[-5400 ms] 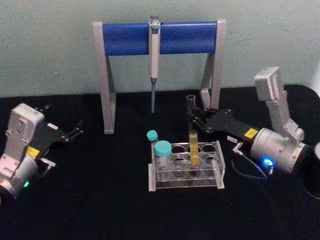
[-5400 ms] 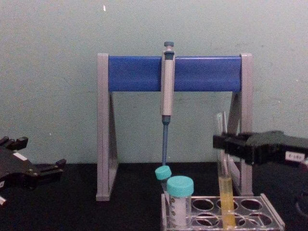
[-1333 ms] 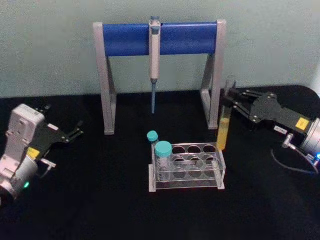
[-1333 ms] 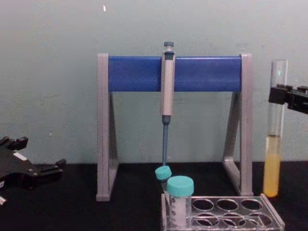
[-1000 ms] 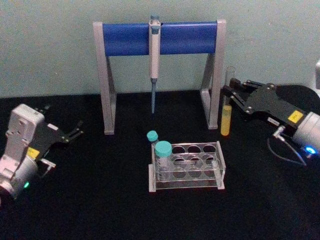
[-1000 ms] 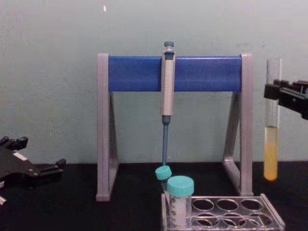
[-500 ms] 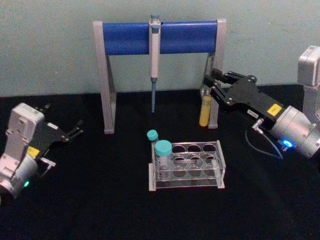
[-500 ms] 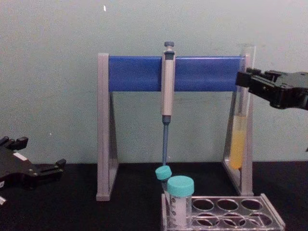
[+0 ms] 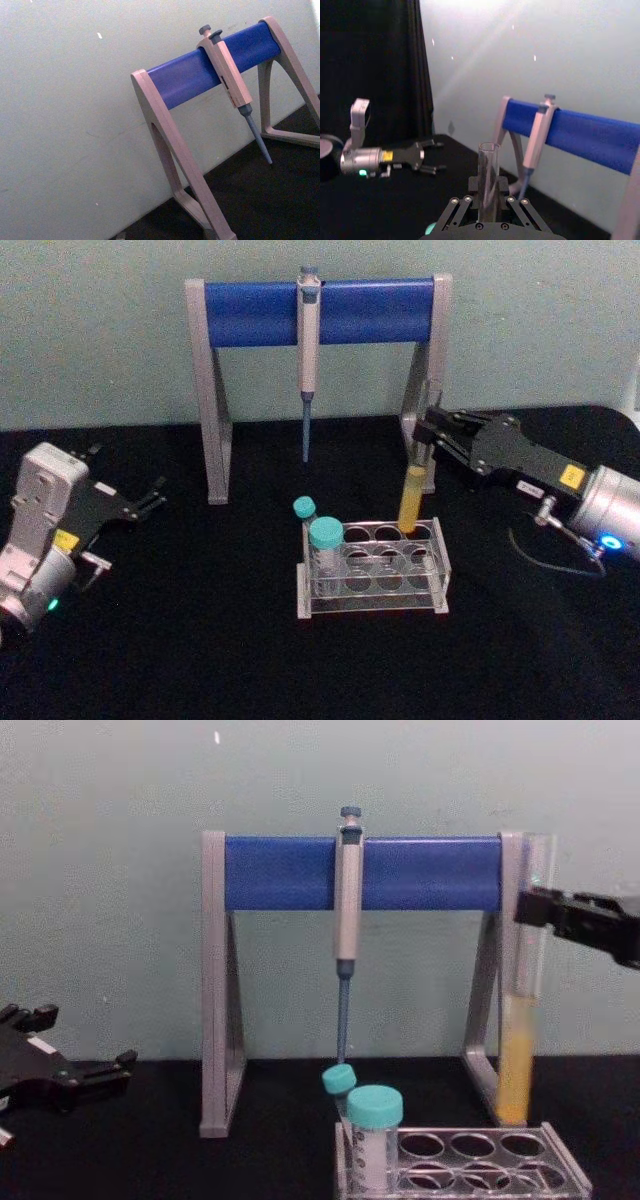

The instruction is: Pick up the test tube from the test tube rack, shake it, then place it back into the test tube rack.

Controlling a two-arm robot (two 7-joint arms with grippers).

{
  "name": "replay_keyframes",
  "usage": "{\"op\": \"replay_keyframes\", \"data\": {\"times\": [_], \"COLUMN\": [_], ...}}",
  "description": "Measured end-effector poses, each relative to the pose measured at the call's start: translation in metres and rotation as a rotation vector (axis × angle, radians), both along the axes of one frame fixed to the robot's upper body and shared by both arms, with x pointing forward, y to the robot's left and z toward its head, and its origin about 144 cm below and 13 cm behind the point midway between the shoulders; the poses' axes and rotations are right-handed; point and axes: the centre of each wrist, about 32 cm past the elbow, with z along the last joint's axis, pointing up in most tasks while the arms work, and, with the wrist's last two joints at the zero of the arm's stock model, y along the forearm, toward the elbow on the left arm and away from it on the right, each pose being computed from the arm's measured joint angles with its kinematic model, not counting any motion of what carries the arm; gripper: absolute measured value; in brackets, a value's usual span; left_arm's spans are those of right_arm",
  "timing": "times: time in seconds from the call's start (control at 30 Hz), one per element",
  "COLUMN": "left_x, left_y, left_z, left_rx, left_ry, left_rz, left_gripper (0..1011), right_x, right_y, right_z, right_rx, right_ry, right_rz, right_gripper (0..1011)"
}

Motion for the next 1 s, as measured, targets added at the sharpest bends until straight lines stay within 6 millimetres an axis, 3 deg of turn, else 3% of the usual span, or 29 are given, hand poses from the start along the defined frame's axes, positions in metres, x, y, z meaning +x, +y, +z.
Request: {"op": "replay_keyframes", "data": {"times": [0.3, 0.67, 1.0], "left_x": [0.000, 0.000, 0.000], "left_y": [0.000, 0.000, 0.000], "left_z": [0.000, 0.000, 0.000], "left_rx": [0.000, 0.000, 0.000], "left_ry": [0.000, 0.000, 0.000], "left_rz": [0.000, 0.000, 0.000], "left_gripper": [1001, 1001, 1002], "right_x": [-0.005, 0.000, 0.009], "right_y": [-0.011, 0.014, 0.028], "right_z": [0.004, 0.005, -0.001], "right_rx": [-0.086, -0.141, 0.014], "right_ry": [-0.043, -0.171, -0.137], "right_rz": [-0.099, -0.244, -0.183], "right_gripper": [227, 228, 228]}}
